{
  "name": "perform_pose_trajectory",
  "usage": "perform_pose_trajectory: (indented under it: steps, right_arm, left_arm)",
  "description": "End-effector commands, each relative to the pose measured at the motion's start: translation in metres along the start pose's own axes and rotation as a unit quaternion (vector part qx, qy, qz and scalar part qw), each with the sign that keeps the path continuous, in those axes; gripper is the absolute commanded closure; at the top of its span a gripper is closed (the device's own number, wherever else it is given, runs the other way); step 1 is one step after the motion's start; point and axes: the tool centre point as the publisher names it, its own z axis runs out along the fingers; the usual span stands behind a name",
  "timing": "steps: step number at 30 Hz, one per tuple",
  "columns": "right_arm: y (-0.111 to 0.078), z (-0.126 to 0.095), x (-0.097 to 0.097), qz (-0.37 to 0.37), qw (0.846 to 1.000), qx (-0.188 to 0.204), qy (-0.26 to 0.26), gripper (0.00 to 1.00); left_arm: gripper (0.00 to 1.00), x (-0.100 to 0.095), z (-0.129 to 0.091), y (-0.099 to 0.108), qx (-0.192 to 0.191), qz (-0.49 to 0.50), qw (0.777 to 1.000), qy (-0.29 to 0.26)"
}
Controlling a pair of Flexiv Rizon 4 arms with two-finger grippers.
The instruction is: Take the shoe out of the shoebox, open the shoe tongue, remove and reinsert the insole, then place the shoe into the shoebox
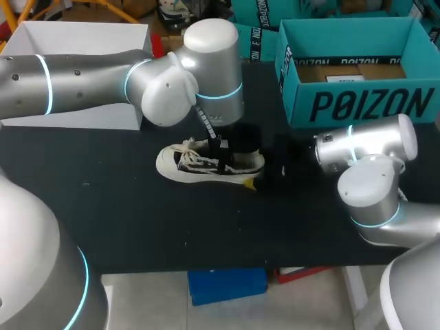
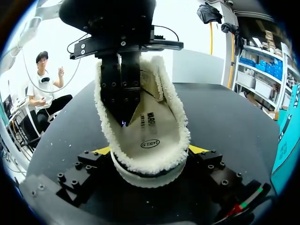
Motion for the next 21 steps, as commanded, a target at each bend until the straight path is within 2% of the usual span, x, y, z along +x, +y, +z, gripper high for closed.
perform_pose_trajectory:
  steps: [1, 16, 21]
  right_arm:
    - [0.0, 0.012, -0.002, 0.002, 1.0, 0.001, -0.002, 1.0]
    - [0.0, 0.012, -0.002, 0.002, 1.0, 0.001, -0.002, 1.0]
    - [0.0, 0.012, -0.002, 0.002, 1.0, 0.001, -0.002, 1.0]
  left_arm:
    - [1.0, 0.02, -0.007, -0.01, -0.001, -0.002, 1.0, -0.013]
    - [1.0, 0.023, -0.017, -0.005, -0.001, -0.013, 1.0, -0.025]
    - [1.0, 0.02, -0.032, -0.002, -0.012, -0.017, 1.0, -0.023]
